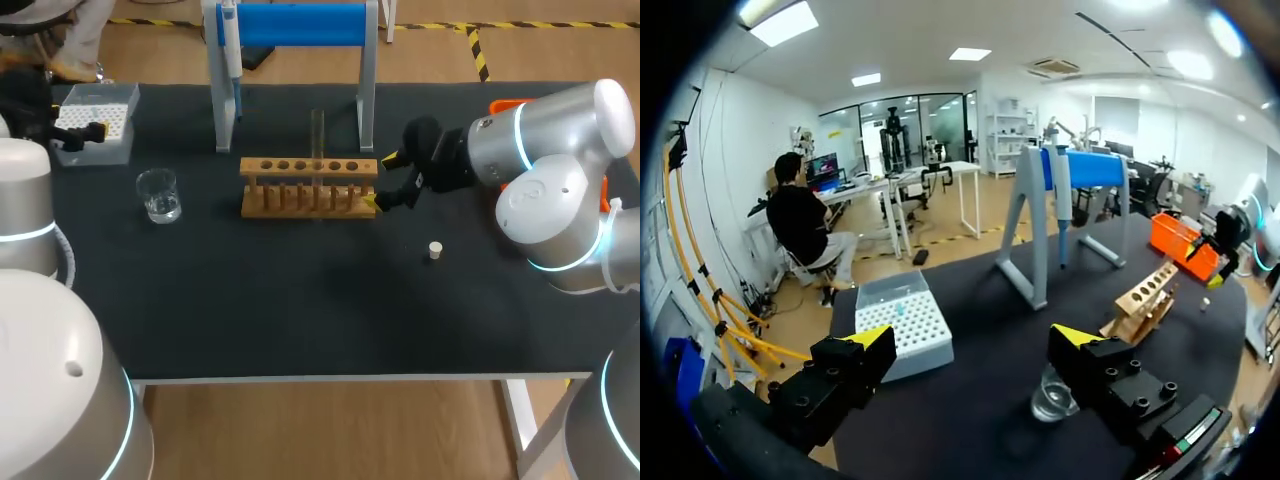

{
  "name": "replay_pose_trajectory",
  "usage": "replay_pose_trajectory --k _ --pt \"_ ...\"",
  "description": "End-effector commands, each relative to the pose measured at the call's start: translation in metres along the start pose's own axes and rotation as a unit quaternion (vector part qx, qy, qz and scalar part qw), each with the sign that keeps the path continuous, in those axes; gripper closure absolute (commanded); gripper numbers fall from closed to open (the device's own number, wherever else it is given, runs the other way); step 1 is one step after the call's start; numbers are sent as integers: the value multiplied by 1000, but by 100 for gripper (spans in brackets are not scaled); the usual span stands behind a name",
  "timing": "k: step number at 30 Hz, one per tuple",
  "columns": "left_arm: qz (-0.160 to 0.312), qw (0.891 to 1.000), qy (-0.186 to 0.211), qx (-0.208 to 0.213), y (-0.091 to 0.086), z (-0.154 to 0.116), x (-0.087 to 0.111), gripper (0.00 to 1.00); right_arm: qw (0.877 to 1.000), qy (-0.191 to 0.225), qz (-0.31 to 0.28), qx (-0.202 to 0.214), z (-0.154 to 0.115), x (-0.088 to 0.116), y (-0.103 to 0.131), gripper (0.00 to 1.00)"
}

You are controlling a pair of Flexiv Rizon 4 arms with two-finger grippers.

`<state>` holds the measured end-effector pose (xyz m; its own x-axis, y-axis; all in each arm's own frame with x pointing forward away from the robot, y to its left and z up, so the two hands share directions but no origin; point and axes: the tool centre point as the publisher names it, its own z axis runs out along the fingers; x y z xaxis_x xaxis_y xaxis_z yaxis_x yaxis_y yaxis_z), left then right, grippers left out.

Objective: Invert the test tube, pick up the pipette, mount the tip to pipette, aspirate from beaker and dispense into the tube, eject the tip, return the pipette, and cap with the stopper.

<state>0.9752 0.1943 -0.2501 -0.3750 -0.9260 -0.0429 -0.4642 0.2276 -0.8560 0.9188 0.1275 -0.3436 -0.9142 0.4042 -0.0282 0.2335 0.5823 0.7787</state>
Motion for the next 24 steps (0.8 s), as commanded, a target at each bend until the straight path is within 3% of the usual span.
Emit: replay_pose_trajectory --k 1,14,24 --pt "0 1000 -2 2 1 1 0 0 1000 0 0 1 0 0 0 0" --pt "0 1000 -2 2 1 1 0 0 1000 0 0 1 0 0 0 0" --pt "-30 999 -40 -16 11 46 -29 0 1000 0 0 1 0 0 0 0"
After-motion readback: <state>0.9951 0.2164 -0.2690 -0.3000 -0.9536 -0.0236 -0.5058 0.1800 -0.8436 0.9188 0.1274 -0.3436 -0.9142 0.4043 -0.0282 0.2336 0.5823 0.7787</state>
